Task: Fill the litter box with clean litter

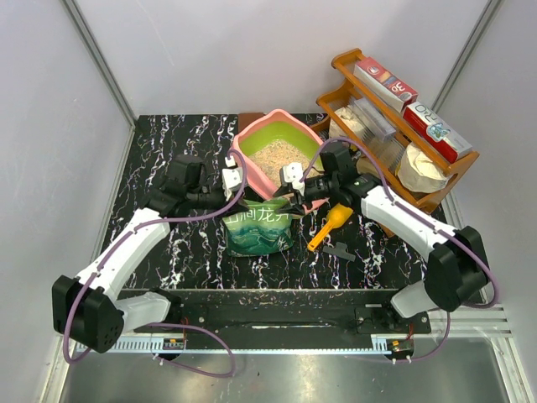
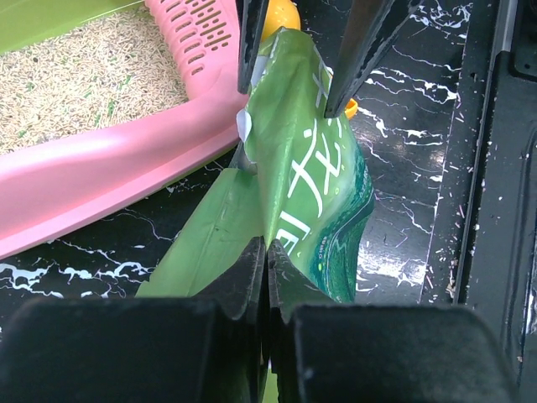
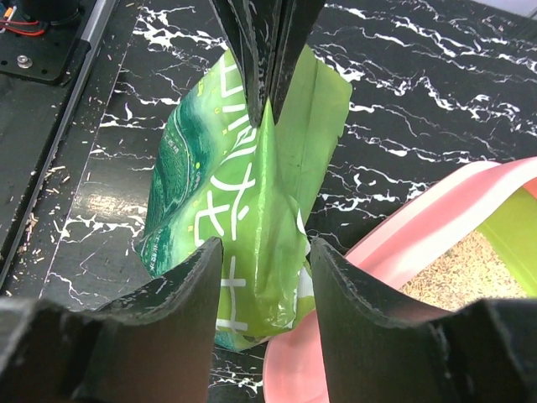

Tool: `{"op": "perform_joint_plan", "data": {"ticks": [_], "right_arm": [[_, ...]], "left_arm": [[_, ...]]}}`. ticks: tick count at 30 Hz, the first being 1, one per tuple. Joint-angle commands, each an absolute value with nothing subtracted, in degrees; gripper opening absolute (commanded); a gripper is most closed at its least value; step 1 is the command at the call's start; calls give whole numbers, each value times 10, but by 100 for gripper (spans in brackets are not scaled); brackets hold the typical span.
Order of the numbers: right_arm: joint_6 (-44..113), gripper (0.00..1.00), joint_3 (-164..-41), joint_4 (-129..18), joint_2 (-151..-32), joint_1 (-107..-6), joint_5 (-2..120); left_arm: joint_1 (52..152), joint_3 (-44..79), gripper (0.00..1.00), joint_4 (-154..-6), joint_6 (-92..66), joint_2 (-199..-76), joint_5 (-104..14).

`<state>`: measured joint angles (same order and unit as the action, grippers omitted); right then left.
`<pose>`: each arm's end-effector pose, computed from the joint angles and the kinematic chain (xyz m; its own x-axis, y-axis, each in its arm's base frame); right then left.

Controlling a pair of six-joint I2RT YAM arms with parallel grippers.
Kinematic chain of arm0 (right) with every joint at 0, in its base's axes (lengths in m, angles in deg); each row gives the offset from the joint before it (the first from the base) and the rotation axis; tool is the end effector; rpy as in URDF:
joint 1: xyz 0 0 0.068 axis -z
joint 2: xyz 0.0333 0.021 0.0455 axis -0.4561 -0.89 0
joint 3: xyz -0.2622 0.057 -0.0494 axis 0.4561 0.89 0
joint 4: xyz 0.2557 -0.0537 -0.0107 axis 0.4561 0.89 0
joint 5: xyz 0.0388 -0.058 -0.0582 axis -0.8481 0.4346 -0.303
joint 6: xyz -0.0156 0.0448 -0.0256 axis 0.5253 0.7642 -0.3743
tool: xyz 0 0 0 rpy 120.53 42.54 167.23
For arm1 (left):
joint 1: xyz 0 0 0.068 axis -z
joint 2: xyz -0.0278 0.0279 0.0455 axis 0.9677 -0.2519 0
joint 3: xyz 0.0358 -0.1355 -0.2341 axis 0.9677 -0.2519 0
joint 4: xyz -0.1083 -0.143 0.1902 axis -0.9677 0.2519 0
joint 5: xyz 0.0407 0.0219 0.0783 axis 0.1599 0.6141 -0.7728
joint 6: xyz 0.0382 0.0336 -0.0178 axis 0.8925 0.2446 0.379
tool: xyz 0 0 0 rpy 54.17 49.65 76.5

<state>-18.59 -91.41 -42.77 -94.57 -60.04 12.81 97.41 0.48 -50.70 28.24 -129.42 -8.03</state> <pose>0.2550 0.1993 0.3001 0.3305 -0.2917 -0.8976 -0.9435 -0.1278 -0.3059 0.2186 -0.1155 0.3037 -0.1249 0.4232 -0.8974 0.9623 0.2719 -0.0057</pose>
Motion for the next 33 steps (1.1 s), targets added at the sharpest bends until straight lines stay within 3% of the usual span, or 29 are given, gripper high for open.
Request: {"op": "perform_joint_plan", "data": {"ticks": [1,16,20,21,26,29,31,33], "right_arm": [[-188,52,-914,-429,-960,-605,131],[-184,41,-890,-418,-967,-606,154],[-178,32,-884,-423,-968,-606,173],[-174,29,-885,-423,-967,-606,176],[-120,17,-901,-418,-967,-604,178],[-103,2,-917,-389,-969,-603,170],[-97,0,-916,-386,-967,-603,163],[-88,0,-916,-385,-968,-603,160]], "left_arm": [[969,11,0,-546,261,-1296,-50],[949,3,0,-553,241,-1289,-36],[945,3,2,-541,251,-1283,-34],[944,3,3,-538,253,-1280,-34],[943,17,38,-442,343,-1276,-40],[936,16,42,-387,408,-1274,-66],[922,7,42,-378,425,-1273,-75],[911,5,35,-378,434,-1278,-72]]}}
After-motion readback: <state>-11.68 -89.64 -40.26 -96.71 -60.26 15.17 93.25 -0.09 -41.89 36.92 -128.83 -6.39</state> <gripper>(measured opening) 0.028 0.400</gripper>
